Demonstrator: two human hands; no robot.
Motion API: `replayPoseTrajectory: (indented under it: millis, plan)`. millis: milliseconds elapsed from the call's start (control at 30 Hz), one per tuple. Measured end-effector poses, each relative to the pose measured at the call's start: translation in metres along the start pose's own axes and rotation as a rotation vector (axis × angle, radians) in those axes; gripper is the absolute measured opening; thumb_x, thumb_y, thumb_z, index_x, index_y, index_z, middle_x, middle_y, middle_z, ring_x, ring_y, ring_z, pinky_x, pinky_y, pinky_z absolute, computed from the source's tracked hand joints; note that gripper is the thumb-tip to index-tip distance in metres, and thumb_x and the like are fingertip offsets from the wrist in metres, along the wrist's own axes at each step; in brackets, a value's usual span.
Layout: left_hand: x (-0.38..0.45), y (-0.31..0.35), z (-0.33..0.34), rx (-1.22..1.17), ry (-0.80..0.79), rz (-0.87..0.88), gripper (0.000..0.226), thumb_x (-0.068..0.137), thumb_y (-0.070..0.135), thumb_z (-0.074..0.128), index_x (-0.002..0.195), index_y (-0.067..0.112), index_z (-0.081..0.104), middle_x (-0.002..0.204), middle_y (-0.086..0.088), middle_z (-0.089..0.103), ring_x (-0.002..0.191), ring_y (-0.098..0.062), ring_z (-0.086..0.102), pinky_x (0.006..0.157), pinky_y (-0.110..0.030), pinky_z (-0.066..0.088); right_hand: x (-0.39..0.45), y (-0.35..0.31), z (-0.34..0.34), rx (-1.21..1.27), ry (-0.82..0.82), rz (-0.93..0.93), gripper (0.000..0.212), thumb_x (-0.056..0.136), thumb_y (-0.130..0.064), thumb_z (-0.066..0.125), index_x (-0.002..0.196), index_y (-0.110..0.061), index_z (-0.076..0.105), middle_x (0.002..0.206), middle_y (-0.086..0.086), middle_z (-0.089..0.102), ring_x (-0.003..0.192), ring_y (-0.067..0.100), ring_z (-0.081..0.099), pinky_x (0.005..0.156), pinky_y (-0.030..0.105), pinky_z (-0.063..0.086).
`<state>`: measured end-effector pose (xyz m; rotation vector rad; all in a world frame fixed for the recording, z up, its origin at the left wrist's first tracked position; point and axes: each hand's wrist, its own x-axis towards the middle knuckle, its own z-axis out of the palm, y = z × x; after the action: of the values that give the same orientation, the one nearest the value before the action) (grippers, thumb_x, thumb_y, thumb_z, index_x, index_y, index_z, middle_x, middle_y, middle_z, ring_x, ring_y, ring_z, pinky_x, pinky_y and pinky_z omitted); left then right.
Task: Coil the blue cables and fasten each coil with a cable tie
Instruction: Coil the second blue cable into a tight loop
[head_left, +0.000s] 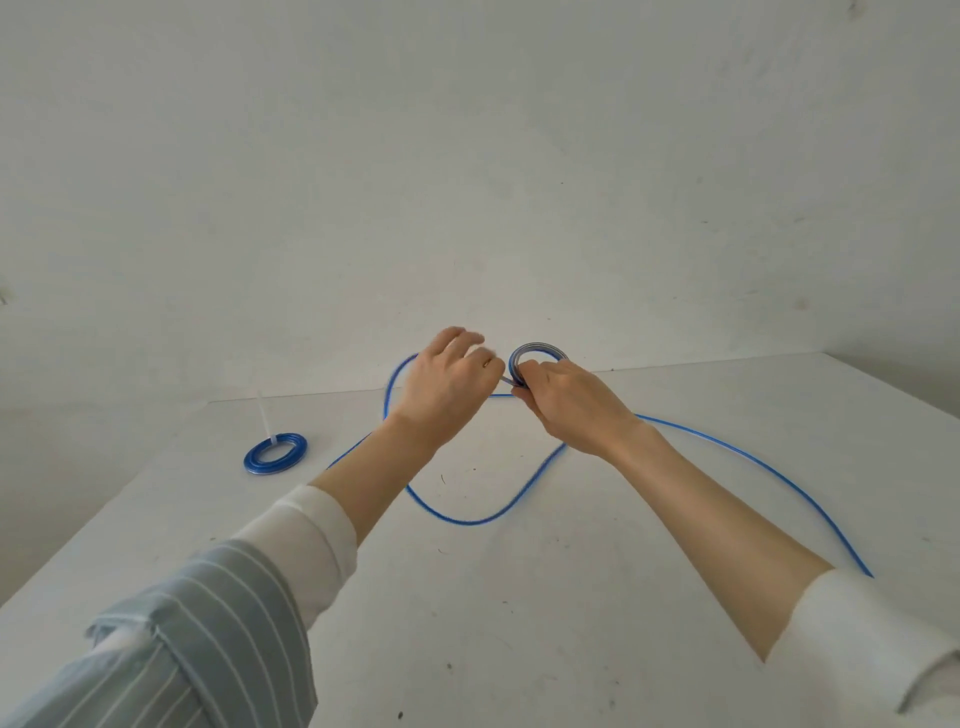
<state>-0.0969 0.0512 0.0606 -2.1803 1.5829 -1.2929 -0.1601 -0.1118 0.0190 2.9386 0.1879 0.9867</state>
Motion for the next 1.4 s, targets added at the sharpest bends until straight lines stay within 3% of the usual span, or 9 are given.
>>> replayPoseTrajectory:
  millis: [67,167,233,300,500,667,900,1100,1400]
  plan:
    - [0.002,-0.001,0.001,-0.137,0.079,-0.069,0.019,0.068,-0.004,0.06,0.059,0.012,0.065,0.079,-0.004,0.07,0.071,-0.026,0.066,0.069,-0.027,0.054,0.0,-0.001,-0.002,0.035,0.006,0.016,0.025,0.099,-0.024,0.038,0.094,-0.003,0.05,0.082,0.015,0.063,0.07,0.034,0.05,0.06,0.03,0.023]
    - [0.006,-0.006,-0.005,-0.229,0.172,-0.123,0.034,0.075,-0.004,0.036,0.065,0.01,0.066,0.07,-0.008,0.063,0.059,-0.027,0.058,0.065,-0.031,0.053,-0.004,-0.003,-0.008,0.146,0.022,0.057,0.02,0.098,-0.024,0.037,0.088,-0.008,0.044,0.075,0.014,0.059,0.062,0.03,0.044,0.054,0.035,0.028]
    - [0.01,-0.012,-0.009,-0.256,0.174,-0.055,0.027,0.074,-0.01,0.048,0.073,0.009,0.067,0.072,-0.01,0.06,0.06,-0.027,0.056,0.065,-0.033,0.052,-0.007,-0.004,-0.012,0.262,0.008,0.108,0.019,0.098,-0.026,0.036,0.084,-0.014,0.038,0.067,0.007,0.051,0.057,0.025,0.043,0.052,0.037,0.033]
    - [0.016,-0.02,-0.014,-0.274,0.153,0.043,0.016,0.076,-0.005,0.058,0.079,0.008,0.066,0.073,-0.01,0.058,0.062,-0.027,0.054,0.062,-0.035,0.049,-0.012,-0.006,-0.018,0.479,0.017,0.184,0.022,0.098,-0.029,0.036,0.078,-0.02,0.037,0.057,-0.005,0.038,0.049,0.014,0.034,0.048,0.026,0.028]
    - [0.04,-0.03,-0.032,-0.504,0.205,0.059,0.02,0.09,0.016,0.054,0.08,0.0,0.062,0.074,-0.014,0.058,0.065,-0.025,0.046,0.06,-0.033,0.039,-0.01,-0.025,-0.04,1.033,0.228,0.342,0.036,0.094,-0.031,0.035,0.059,-0.026,0.034,0.053,-0.012,0.031,0.051,0.007,0.027,0.05,0.016,0.026]
    - [0.052,-0.022,-0.03,-0.889,0.311,-0.181,0.032,0.091,0.011,0.049,0.061,0.003,0.057,0.068,0.001,0.043,0.054,-0.008,0.04,0.057,-0.012,0.032,-0.005,-0.039,-0.049,1.323,0.335,0.313,0.039,0.095,-0.032,0.031,0.058,-0.021,0.024,0.048,-0.011,0.027,0.051,0.014,0.021,0.052,0.031,0.021]
    - [0.051,-0.014,-0.018,-1.253,0.295,-0.605,0.053,0.099,0.03,0.036,0.046,0.019,0.041,0.04,0.011,0.043,0.04,-0.002,0.041,0.049,-0.01,0.034,0.003,-0.049,-0.052,1.678,0.369,0.327,0.041,0.095,-0.035,0.031,0.055,-0.026,0.034,0.046,-0.013,0.026,0.046,0.01,0.022,0.05,0.023,0.025]
    - [0.049,-0.009,-0.016,-1.404,0.271,-0.734,0.055,0.097,0.036,0.04,0.048,0.012,0.033,0.036,0.01,0.032,0.04,-0.009,0.03,0.043,-0.019,0.03,0.009,-0.055,-0.055,1.836,0.352,0.346,0.041,0.094,-0.034,0.032,0.053,-0.025,0.035,0.043,-0.012,0.024,0.044,0.011,0.021,0.048,0.02,0.031]
    - [0.057,-0.016,-0.025,-1.387,0.254,-0.851,0.06,0.096,0.042,0.038,0.039,0.02,0.042,0.034,0.008,0.041,0.036,-0.006,0.034,0.044,-0.023,0.031,0.014,-0.053,-0.061,1.749,0.336,0.355,0.041,0.095,-0.033,0.026,0.056,-0.024,0.03,0.042,-0.011,0.023,0.044,0.013,0.018,0.045,0.02,0.029]
